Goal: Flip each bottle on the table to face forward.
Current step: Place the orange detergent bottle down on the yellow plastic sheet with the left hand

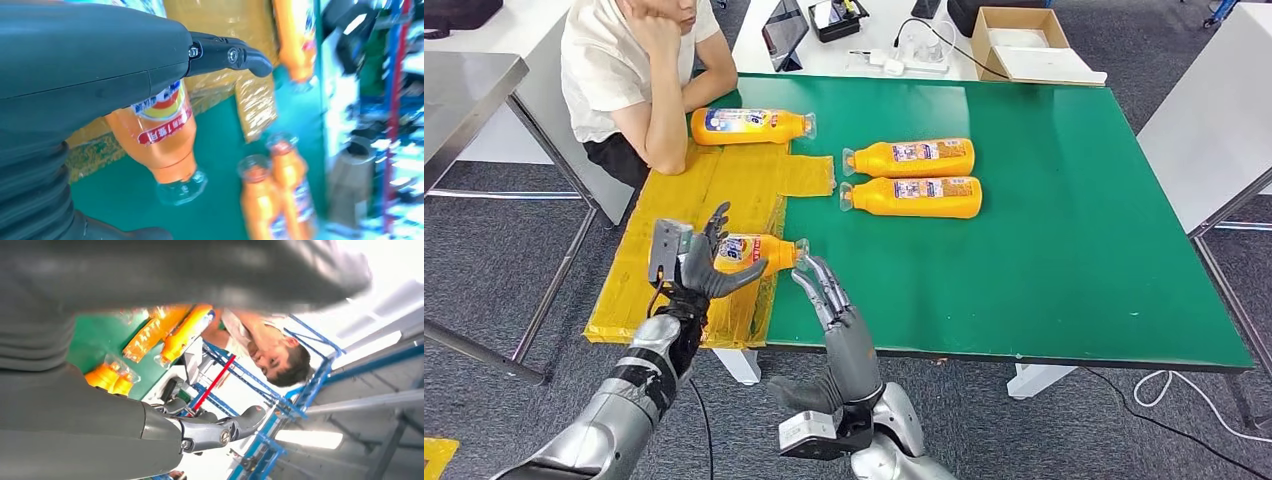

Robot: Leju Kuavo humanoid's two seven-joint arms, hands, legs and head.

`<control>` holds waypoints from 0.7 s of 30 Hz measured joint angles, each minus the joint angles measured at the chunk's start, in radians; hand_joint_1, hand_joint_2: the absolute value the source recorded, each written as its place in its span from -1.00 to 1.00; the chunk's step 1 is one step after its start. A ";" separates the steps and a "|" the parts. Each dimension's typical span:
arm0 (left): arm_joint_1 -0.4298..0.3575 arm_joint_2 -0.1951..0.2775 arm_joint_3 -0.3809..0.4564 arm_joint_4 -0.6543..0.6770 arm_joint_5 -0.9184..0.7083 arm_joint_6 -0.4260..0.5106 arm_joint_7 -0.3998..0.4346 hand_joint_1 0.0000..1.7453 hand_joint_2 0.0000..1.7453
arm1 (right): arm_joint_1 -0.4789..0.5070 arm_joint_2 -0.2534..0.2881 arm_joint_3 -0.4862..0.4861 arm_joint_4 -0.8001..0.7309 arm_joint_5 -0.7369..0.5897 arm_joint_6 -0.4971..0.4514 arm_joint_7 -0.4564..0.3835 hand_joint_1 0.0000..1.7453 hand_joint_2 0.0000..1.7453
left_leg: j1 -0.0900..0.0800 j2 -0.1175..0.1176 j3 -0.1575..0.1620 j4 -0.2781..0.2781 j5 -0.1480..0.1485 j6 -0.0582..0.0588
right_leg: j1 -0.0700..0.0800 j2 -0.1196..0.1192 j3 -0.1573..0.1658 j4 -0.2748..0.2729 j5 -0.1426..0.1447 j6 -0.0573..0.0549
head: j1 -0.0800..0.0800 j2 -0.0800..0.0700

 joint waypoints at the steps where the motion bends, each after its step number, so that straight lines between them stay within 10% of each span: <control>1: 0.029 0.000 -0.005 -0.049 0.038 0.000 0.003 -1.00 1.00 | 0.011 -0.008 0.000 -0.024 -0.012 0.000 -0.004 -1.00 1.00 | 0.000 0.000 0.000 0.000 0.000 0.000 | 0.000 0.000 0.000 0.000 0.000 0.000 | 0.000 0.000; 9: 0.165 0.002 -0.054 -0.320 0.165 0.052 0.018 -1.00 1.00 | 0.058 -0.056 0.000 -0.159 -0.051 -0.003 -0.007 -1.00 1.00 | 0.000 0.000 0.000 0.000 0.000 0.000 | 0.000 0.000 0.000 0.000 0.000 0.000 | 0.000 0.000; 15: 0.243 -0.012 -0.092 -0.496 0.268 0.158 -0.033 -1.00 1.00 | 0.117 -0.096 -0.048 -0.402 -0.390 0.092 -0.009 -1.00 1.00 | 0.000 -0.002 0.000 0.000 0.000 0.000 | 0.000 0.000 0.000 0.000 0.000 0.000 | 0.000 0.000; 19: 0.302 -0.011 -0.138 -0.603 0.270 0.180 -0.033 -1.00 1.00 | 0.172 -0.091 -0.163 -0.504 -0.415 0.087 -0.011 -1.00 -1.00 | 0.000 -0.002 0.000 0.000 -0.001 0.001 | 0.000 0.000 0.000 0.000 0.000 0.000 | 0.000 0.000; 21: 0.330 -0.009 -0.160 -0.639 0.258 0.204 -0.028 -1.00 1.00 | 0.201 -0.063 -0.240 -0.533 -0.496 0.103 -0.011 -1.00 -1.00 | 0.000 -0.002 0.000 0.000 -0.001 0.001 | 0.000 0.000 0.000 -0.001 -0.001 0.000 | 0.000 0.000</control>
